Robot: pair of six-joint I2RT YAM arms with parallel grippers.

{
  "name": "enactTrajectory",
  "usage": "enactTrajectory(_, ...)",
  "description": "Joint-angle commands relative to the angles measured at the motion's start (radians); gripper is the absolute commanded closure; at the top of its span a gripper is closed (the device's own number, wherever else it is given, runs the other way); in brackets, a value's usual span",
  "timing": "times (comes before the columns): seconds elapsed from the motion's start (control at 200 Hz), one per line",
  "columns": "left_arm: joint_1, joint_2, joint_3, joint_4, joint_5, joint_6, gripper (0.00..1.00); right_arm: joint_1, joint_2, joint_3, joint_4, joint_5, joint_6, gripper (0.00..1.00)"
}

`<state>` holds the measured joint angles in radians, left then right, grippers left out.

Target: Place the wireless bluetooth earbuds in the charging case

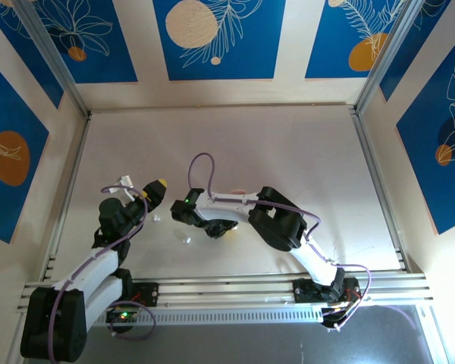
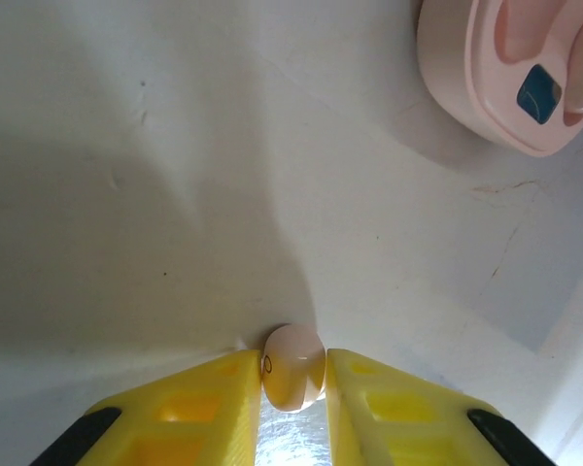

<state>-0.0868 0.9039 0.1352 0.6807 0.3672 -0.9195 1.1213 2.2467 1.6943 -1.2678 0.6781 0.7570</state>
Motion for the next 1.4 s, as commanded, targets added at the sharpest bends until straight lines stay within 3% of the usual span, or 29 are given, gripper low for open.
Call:
enactTrajectory(0.0,0.013,-0.015,-0.01,0.033,0.024,-0.012,0.0,-0.007,0.022,0.019,-0.004,0.012,0.001,0.75)
enactTrajectory(0.375,0.013,-0.015,-0.009,0.034,0.024,-0.011,0.0,-0.017,0.031,0.031,0.002,0.009,-0.01,0.75)
enactTrajectory(0.83,0.014,-0.009,-0.01,0.054,0.037,-0.007,0.0,-0.017,-0.033,0.007,0.02,-0.003,-0.001,0.84)
enactTrajectory(1.156,-0.009,-0.022,0.001,0.115,0.094,0.007,0.0,-0.048,-0.34,-0.196,0.19,-0.087,0.0,0.84)
enactTrajectory(1.396,-0.174,-0.05,0.05,0.05,0.049,0.132,0.0,-0.114,-0.671,-0.431,0.365,-0.213,-0.007,0.83)
